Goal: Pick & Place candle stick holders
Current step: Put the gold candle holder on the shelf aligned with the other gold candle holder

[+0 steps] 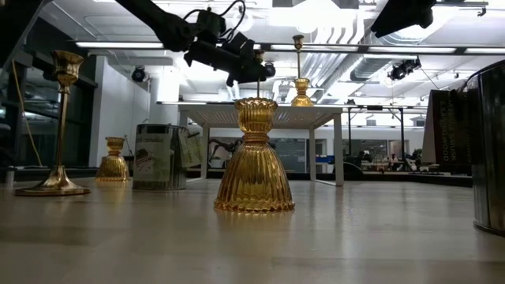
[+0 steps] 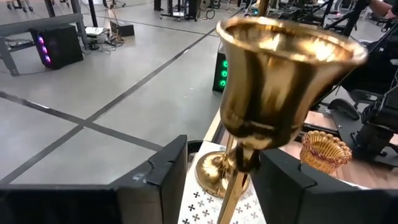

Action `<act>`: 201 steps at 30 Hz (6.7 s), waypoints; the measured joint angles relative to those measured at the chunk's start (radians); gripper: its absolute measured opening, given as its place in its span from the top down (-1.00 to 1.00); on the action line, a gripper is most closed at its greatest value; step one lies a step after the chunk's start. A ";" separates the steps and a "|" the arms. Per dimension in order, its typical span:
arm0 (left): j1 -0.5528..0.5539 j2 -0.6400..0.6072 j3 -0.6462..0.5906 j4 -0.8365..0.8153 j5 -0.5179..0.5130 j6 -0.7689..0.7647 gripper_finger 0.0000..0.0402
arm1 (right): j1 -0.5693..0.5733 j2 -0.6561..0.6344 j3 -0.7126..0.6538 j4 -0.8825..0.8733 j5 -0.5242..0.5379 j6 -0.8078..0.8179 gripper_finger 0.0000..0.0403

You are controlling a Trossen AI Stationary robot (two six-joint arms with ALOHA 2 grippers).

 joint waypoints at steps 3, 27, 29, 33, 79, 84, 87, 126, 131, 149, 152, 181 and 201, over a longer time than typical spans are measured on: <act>0.000 -0.008 0.000 -0.051 0.000 0.000 0.18 | 0.000 0.000 0.000 0.000 0.000 0.000 0.30; 0.001 -0.177 0.001 -0.557 -0.124 0.159 0.18 | 0.000 0.000 0.000 -0.002 -0.001 0.000 0.30; 0.001 -0.194 0.001 -0.606 -0.125 0.162 0.18 | 0.000 0.000 0.000 -0.002 -0.001 0.000 0.30; 0.000 -0.236 0.001 -0.721 -0.125 0.181 0.18 | 0.000 0.000 0.000 -0.002 -0.001 -0.006 0.30; -0.490 -0.854 -0.559 -1.626 -0.215 -0.252 0.18 | 0.000 0.003 0.000 -0.075 -0.105 -0.109 0.30; -0.547 -0.896 -0.663 -1.491 -0.117 -0.192 0.18 | 0.000 0.016 0.000 -0.074 -0.105 -0.114 0.30; -0.586 -0.920 -0.731 -1.412 -0.082 -0.116 0.16 | 0.000 0.026 0.000 -0.075 -0.129 -0.113 0.30; -0.919 -0.948 -0.930 -0.896 -0.303 -0.419 -0.36 | 0.001 0.097 0.000 -0.075 -0.185 -0.143 0.30; -1.002 -0.948 -0.930 -0.872 -0.405 -0.470 -0.26 | 0.001 0.097 0.000 -0.075 -0.185 -0.143 0.30; -1.168 -0.947 -1.067 -0.645 -0.673 -0.707 -0.21 | 0.001 0.097 0.000 -0.075 -0.206 -0.143 0.30; -1.194 -0.947 -1.067 -0.631 -0.711 -0.715 -0.21 | 0.001 0.097 0.000 -0.075 -0.206 -0.143 0.30; -1.212 -0.947 -1.067 -0.566 -0.768 -0.733 0.56 | 0.001 0.097 0.000 -0.075 -0.203 -0.143 0.30; -1.211 -0.948 -0.974 -0.622 -0.744 -0.788 0.96 | 0.001 0.097 0.000 -0.075 -0.203 -0.135 0.30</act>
